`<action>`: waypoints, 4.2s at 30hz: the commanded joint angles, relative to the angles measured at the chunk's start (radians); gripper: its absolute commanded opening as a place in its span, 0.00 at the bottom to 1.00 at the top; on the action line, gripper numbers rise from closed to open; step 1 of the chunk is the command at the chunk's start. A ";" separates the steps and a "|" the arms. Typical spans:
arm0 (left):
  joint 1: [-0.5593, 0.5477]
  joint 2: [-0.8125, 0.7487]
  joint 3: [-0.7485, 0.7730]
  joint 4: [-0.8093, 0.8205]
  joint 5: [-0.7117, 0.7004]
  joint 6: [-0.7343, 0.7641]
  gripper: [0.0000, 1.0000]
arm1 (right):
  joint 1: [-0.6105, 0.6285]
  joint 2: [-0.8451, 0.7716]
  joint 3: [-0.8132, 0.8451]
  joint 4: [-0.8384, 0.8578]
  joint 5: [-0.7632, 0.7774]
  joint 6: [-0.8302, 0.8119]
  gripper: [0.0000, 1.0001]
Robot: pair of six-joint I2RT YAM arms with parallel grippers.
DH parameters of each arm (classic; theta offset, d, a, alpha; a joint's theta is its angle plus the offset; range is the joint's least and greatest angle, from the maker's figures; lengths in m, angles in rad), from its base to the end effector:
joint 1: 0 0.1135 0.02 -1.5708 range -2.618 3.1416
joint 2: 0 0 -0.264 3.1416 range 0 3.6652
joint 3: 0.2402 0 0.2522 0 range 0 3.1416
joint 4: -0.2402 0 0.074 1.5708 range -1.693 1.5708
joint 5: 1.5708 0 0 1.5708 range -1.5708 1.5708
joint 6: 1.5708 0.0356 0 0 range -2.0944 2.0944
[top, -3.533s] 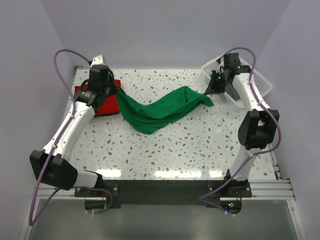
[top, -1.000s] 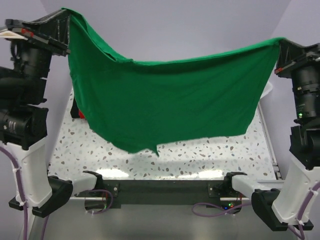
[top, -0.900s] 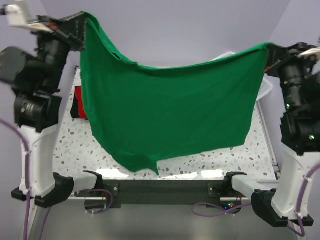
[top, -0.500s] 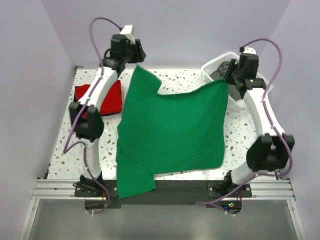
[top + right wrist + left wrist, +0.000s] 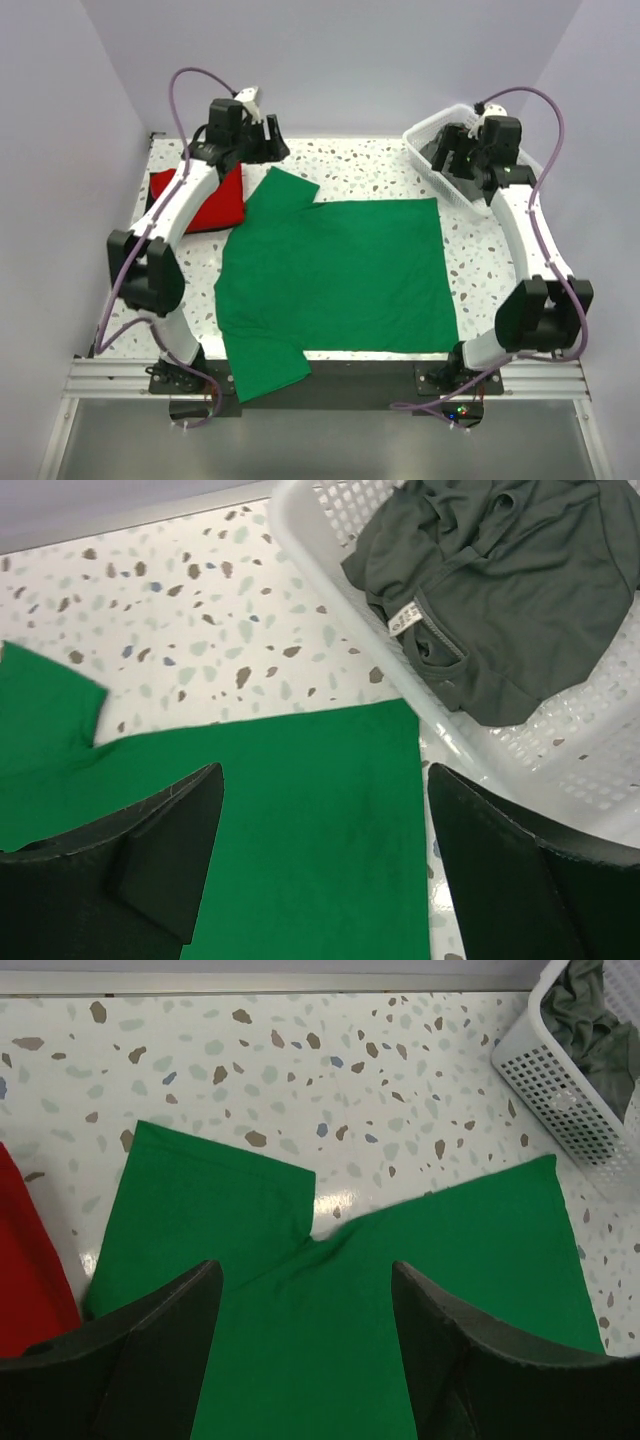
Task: Fold and stack the t-shirts
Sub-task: Flatten the tshirt out, then fold the tshirt
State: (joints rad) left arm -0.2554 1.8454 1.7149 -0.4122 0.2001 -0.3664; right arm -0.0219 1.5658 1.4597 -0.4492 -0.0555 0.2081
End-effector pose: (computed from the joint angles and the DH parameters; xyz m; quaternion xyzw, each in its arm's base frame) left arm 0.4196 -0.1169 0.3390 0.0010 0.8678 -0.2325 0.4392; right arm 0.3617 -0.0059 0.3535 0.0868 0.8693 0.0693 0.4817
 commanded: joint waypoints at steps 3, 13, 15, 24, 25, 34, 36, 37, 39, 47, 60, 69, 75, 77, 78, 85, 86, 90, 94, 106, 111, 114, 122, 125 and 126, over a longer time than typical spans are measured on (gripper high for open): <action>0.007 -0.182 -0.289 -0.039 -0.039 0.003 0.74 | 0.072 -0.165 -0.184 -0.045 -0.101 0.016 0.86; 0.007 -0.203 -0.555 -0.017 0.007 -0.002 0.76 | 0.212 -0.190 -0.512 0.090 -0.159 0.249 0.86; 0.007 -0.167 -0.557 -0.013 0.005 -0.003 0.76 | 0.211 -0.168 -0.538 0.104 -0.164 0.260 0.86; 0.007 -0.022 -0.541 0.053 -0.002 -0.009 0.76 | 0.212 0.017 -0.533 0.095 -0.153 0.269 0.86; 0.008 -0.012 -0.534 0.059 -0.005 -0.009 0.76 | 0.212 0.032 -0.530 0.089 -0.150 0.272 0.86; 0.008 0.126 -0.445 0.059 -0.028 0.024 0.76 | 0.208 0.135 -0.461 0.023 -0.070 0.278 0.87; 0.008 0.162 -0.420 0.058 -0.022 0.026 0.75 | 0.206 0.151 -0.435 0.006 -0.052 0.277 0.87; 0.008 0.176 -0.390 0.056 -0.021 0.029 0.75 | 0.204 0.167 -0.427 -0.002 -0.046 0.280 0.87; 0.007 0.219 -0.354 0.044 -0.015 0.030 0.75 | 0.195 0.183 -0.400 -0.016 -0.032 0.280 0.87; 0.008 0.391 -0.103 -0.002 0.016 0.047 0.75 | 0.154 0.290 -0.256 -0.071 -0.017 0.280 0.87; 0.007 0.617 0.299 -0.022 0.114 0.057 0.75 | 0.111 0.453 -0.001 -0.174 -0.026 0.238 0.87; 0.001 0.480 0.295 0.015 0.110 0.040 0.75 | 0.109 0.392 0.021 -0.177 -0.082 0.205 0.86; -0.024 0.234 0.063 0.022 -0.014 0.029 0.73 | 0.111 0.306 0.004 -0.171 -0.110 0.206 0.86; -0.031 0.128 -0.105 0.038 -0.078 0.018 0.71 | 0.111 0.275 -0.013 -0.166 -0.116 0.215 0.86; -0.038 0.095 -0.159 0.038 -0.099 0.014 0.70 | 0.112 0.263 -0.019 -0.166 -0.118 0.215 0.86; -0.076 -0.239 -0.572 -0.082 -0.326 -0.100 0.66 | 0.111 0.217 -0.074 -0.164 -0.122 0.203 0.86; -0.088 -0.268 -0.639 -0.095 -0.362 -0.132 0.66 | 0.111 0.214 -0.081 -0.163 -0.127 0.201 0.86; -0.137 -0.405 -0.779 -0.190 -0.422 -0.238 0.66 | 0.111 0.195 -0.105 -0.152 -0.142 0.201 0.86; -0.206 -0.562 -0.921 -0.293 -0.491 -0.393 0.65 | 0.111 0.189 -0.120 -0.138 -0.162 0.201 0.85; -0.217 -0.746 -1.107 -0.389 -0.459 -0.560 0.47 | 0.111 0.165 -0.180 -0.108 -0.190 0.202 0.85; -0.217 -0.733 -1.120 -0.410 -0.456 -0.574 0.43 | 0.111 0.155 -0.191 -0.106 -0.188 0.200 0.85; -0.217 -0.741 -1.140 -0.376 -0.410 -0.575 0.42 | 0.111 0.154 -0.191 -0.111 -0.184 0.194 0.85; -0.223 -0.721 -1.180 -0.356 -0.360 -0.582 0.40 | 0.112 0.157 -0.187 -0.114 -0.179 0.188 0.85; -0.223 -0.700 -1.203 -0.335 -0.335 -0.574 0.40 | 0.111 0.154 -0.188 -0.112 -0.175 0.192 0.85; -0.223 -0.684 -1.207 -0.321 -0.329 -0.569 0.40 | 0.111 0.154 -0.191 -0.111 -0.176 0.194 0.85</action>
State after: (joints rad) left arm -0.4736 1.1385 0.5285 -0.7742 -0.1627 -0.9253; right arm 0.0914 1.7706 1.2724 -0.5785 -0.2272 0.4107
